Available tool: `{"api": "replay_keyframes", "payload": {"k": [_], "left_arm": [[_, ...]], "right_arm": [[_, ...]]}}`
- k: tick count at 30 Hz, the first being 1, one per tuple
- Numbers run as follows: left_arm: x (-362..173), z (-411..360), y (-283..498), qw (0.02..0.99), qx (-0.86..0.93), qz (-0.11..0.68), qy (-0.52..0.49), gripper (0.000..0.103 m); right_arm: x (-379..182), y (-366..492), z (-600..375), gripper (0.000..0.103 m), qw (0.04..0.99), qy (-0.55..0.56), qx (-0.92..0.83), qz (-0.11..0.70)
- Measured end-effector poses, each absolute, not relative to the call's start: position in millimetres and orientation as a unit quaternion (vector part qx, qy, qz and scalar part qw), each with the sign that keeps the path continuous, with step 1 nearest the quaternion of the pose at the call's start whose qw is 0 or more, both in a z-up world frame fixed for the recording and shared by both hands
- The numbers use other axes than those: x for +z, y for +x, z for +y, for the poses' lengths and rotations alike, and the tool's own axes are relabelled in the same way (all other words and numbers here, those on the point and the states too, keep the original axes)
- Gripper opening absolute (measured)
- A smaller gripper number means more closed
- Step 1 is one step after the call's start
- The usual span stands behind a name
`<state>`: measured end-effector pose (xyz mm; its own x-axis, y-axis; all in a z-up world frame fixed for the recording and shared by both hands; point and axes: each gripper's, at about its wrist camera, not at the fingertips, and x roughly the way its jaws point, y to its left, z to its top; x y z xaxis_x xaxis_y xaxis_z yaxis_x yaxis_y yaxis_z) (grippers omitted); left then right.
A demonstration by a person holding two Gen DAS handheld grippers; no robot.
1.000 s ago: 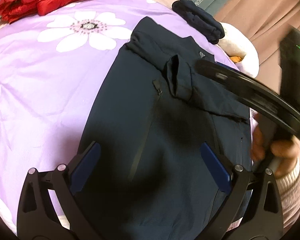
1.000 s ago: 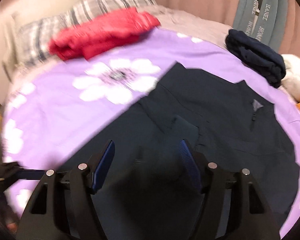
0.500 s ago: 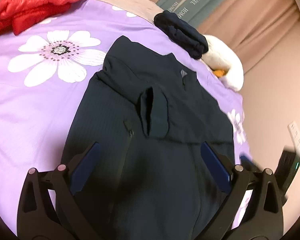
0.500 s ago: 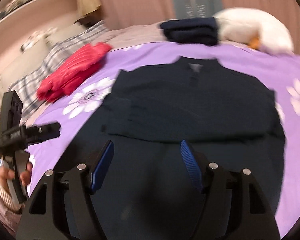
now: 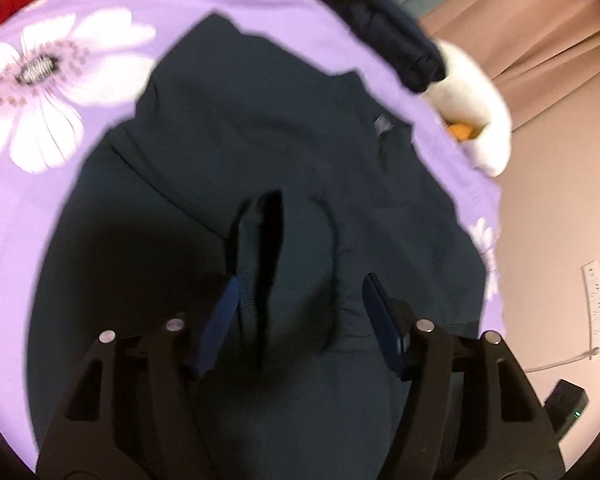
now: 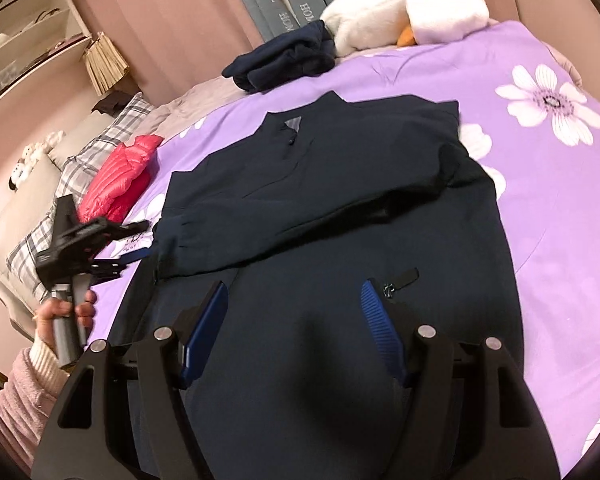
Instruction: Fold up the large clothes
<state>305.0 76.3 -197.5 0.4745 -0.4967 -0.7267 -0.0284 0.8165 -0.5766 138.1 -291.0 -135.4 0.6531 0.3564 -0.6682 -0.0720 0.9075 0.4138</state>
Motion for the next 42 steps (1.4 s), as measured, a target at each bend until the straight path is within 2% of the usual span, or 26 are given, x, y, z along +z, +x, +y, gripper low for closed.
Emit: {"api": "replay_keyframes", "payload": {"k": [2, 3, 4, 5, 6, 7, 14, 17, 20, 22, 23, 24, 25, 26, 28, 34, 38, 41, 42], "left_arm": [[-207.3, 74.1, 309.8, 0.812, -0.139, 0.498, -0.269, 0.045], [-211.5, 73.2, 313.0, 0.807, -0.144, 0.502, -0.278, 0.026], [-211.6, 74.4, 314.4, 0.807, -0.141, 0.500, -0.280, 0.017], [-208.3, 74.2, 316.0, 0.811, -0.142, 0.495, -0.277, 0.014], [-203.0, 74.6, 317.4, 0.816, -0.145, 0.488, -0.272, 0.004], [-194.3, 74.7, 319.2, 0.824, -0.146, 0.479, -0.264, 0.004], [-110.0, 81.9, 337.2, 0.888, -0.147, 0.386, -0.201, 0.004], [-110.4, 83.2, 348.8, 0.895, -0.131, 0.388, -0.178, 0.004], [-136.0, 92.0, 363.9, 0.886, -0.105, 0.420, -0.166, 0.007], [-164.7, 103.2, 369.7, 0.875, -0.064, 0.457, -0.149, 0.017], [-172.5, 107.7, 370.4, 0.870, -0.048, 0.469, -0.143, 0.027], [-182.3, 114.9, 370.9, 0.865, -0.030, 0.482, -0.138, 0.053], [-186.1, 123.6, 367.9, 0.864, -0.024, 0.481, -0.149, 0.063], [-187.0, 131.2, 363.3, 0.864, -0.034, 0.474, -0.168, 0.063], [-184.6, 143.3, 355.2, 0.865, -0.036, 0.468, -0.180, 0.072], [-162.9, 156.7, 336.8, 0.869, -0.070, 0.442, -0.211, 0.072], [-143.7, 132.2, 340.3, 0.871, -0.106, 0.430, -0.211, 0.070], [-135.1, 101.4, 350.2, 0.875, -0.127, 0.424, -0.196, 0.065], [-133.7, 91.6, 353.6, 0.877, -0.132, 0.421, -0.192, 0.061]], "right_arm": [[-140.0, 138.7, -289.8, 0.070, 0.888, 0.183, 0.121, 0.404], [-141.0, 139.0, -289.0, 0.070, 0.887, 0.184, 0.122, 0.405], [-142.1, 139.2, -287.4, 0.070, 0.887, 0.182, 0.123, 0.407], [-143.0, 139.3, -285.5, 0.070, 0.887, 0.177, 0.122, 0.408], [-144.0, 139.7, -284.2, 0.070, 0.888, 0.172, 0.121, 0.410], [-144.5, 139.6, -283.2, 0.070, 0.887, 0.169, 0.120, 0.413], [-139.9, 145.4, -282.9, 0.070, 0.889, 0.172, 0.117, 0.407], [-139.9, 146.8, -280.8, 0.070, 0.889, 0.172, 0.119, 0.407], [-142.5, 145.9, -279.1, 0.070, 0.887, 0.169, 0.117, 0.413], [-143.4, 143.9, -278.9, 0.070, 0.886, 0.166, 0.114, 0.418], [-143.3, 142.4, -279.0, 0.070, 0.885, 0.162, 0.114, 0.420], [-142.8, 140.8, -279.6, 0.070, 0.885, 0.158, 0.114, 0.422], [-142.4, 140.1, -281.4, 0.070, 0.885, 0.155, 0.115, 0.424], [-141.8, 140.3, -283.4, 0.070, 0.885, 0.152, 0.115, 0.425], [-142.0, 141.2, -290.2, 0.070, 0.885, 0.150, 0.111, 0.426], [-140.6, 177.5, -329.5, 0.071, 0.888, 0.180, 0.067, 0.417], [-132.1, 224.8, -360.4, 0.071, 0.895, 0.205, 0.028, 0.395], [-134.4, 279.6, -384.2, 0.071, 0.891, 0.218, -0.015, 0.398], [-137.6, 299.3, -390.0, 0.071, 0.888, 0.219, -0.026, 0.404]]}}
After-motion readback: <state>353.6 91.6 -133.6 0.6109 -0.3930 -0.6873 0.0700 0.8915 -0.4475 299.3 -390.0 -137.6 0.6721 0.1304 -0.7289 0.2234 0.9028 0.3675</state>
